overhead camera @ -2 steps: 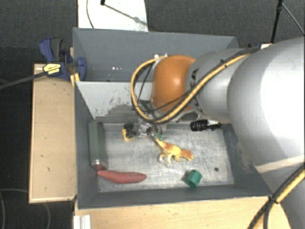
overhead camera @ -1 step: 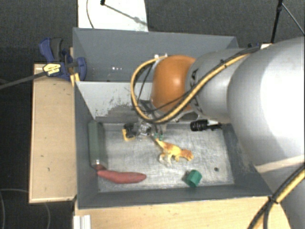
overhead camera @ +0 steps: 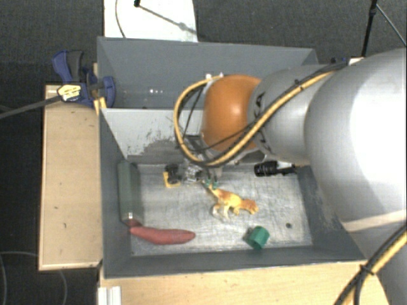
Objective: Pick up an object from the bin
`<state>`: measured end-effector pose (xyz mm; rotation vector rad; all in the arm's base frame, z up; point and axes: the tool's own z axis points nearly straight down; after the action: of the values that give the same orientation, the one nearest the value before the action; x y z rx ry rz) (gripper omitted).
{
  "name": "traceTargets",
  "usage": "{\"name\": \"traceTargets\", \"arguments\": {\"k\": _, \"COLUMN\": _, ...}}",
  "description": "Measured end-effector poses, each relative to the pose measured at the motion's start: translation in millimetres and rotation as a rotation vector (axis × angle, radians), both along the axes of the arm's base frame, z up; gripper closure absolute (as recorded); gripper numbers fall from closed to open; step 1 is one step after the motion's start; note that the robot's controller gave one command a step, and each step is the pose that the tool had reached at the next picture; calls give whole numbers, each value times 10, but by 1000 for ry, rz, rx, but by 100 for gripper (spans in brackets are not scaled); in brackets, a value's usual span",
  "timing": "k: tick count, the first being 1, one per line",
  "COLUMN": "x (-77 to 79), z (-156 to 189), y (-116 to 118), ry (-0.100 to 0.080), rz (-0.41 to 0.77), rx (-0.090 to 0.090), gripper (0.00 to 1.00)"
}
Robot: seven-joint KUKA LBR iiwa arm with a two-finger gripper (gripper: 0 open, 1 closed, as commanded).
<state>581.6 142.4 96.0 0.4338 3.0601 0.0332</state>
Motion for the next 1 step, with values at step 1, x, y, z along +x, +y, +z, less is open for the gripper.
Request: {"name": "traceTargets", "arguments": {"k": 1, "x": 0, "z": 0, "y": 0, "ry": 0, "rz": -1, "rx": 0, "gripper": 100}}
